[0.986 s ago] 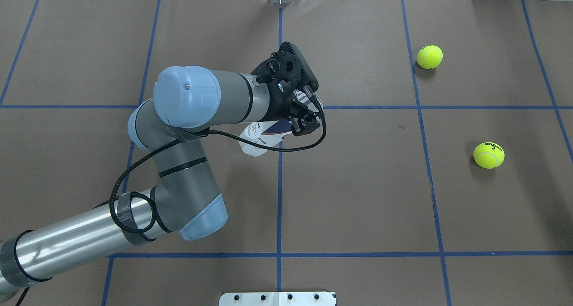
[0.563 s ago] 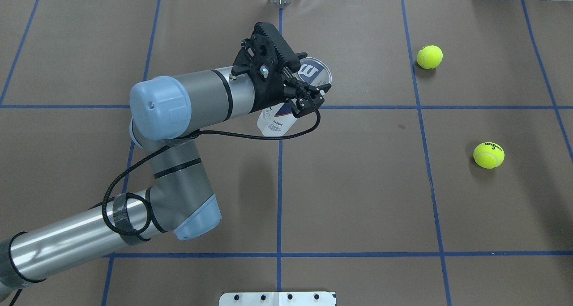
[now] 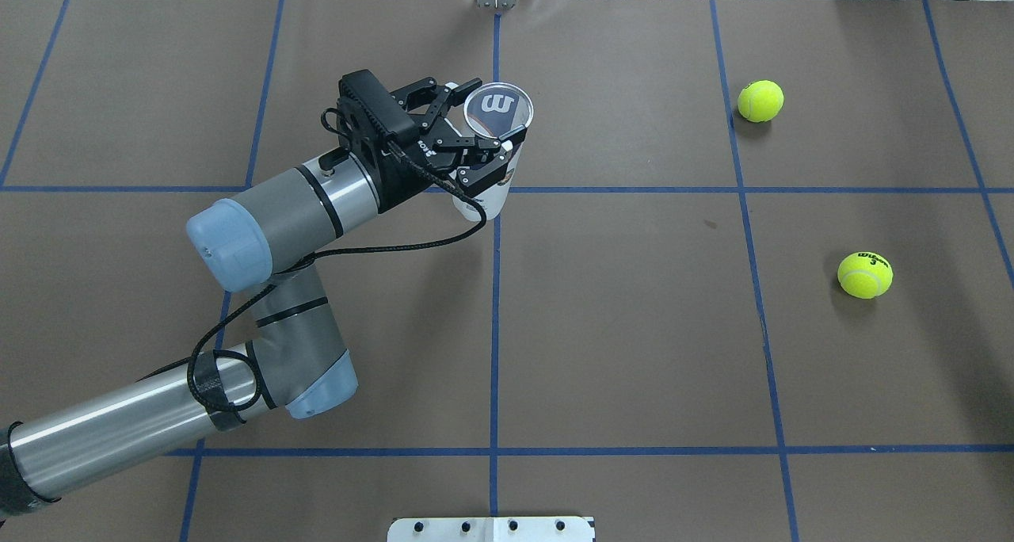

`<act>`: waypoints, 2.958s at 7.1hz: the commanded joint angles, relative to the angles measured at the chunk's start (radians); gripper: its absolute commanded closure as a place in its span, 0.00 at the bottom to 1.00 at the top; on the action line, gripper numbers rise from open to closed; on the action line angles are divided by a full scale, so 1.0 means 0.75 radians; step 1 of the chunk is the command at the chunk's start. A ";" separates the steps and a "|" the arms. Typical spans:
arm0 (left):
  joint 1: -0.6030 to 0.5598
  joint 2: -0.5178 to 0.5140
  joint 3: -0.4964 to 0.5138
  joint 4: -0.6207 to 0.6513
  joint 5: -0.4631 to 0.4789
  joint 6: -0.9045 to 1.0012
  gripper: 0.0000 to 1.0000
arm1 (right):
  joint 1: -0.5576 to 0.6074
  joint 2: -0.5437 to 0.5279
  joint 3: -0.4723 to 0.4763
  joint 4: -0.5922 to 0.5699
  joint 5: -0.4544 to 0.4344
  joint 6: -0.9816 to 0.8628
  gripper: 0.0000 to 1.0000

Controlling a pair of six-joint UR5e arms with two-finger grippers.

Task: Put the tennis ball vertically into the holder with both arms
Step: 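Lift and rotate the can upright with the left gripper, then set the upright can down on the table and open the left gripper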

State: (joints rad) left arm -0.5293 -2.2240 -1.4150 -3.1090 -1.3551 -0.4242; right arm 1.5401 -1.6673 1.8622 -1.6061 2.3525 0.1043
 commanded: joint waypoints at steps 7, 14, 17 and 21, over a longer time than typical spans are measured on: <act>0.074 0.004 0.193 -0.277 0.119 -0.087 0.78 | 0.000 0.008 -0.002 0.000 -0.001 0.000 0.00; 0.076 0.051 0.244 -0.401 0.152 -0.066 0.75 | 0.000 0.008 -0.008 0.000 -0.003 0.000 0.00; 0.078 0.049 0.259 -0.401 0.152 -0.068 0.75 | 0.000 0.008 -0.014 0.000 -0.003 -0.004 0.00; 0.076 0.045 0.256 -0.405 0.170 -0.068 0.18 | 0.000 0.010 -0.016 0.000 -0.005 -0.006 0.00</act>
State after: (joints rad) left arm -0.4724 -2.1902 -1.2219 -3.4120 -1.2374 -0.4755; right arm 1.5401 -1.6598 1.8505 -1.6061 2.3498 0.1003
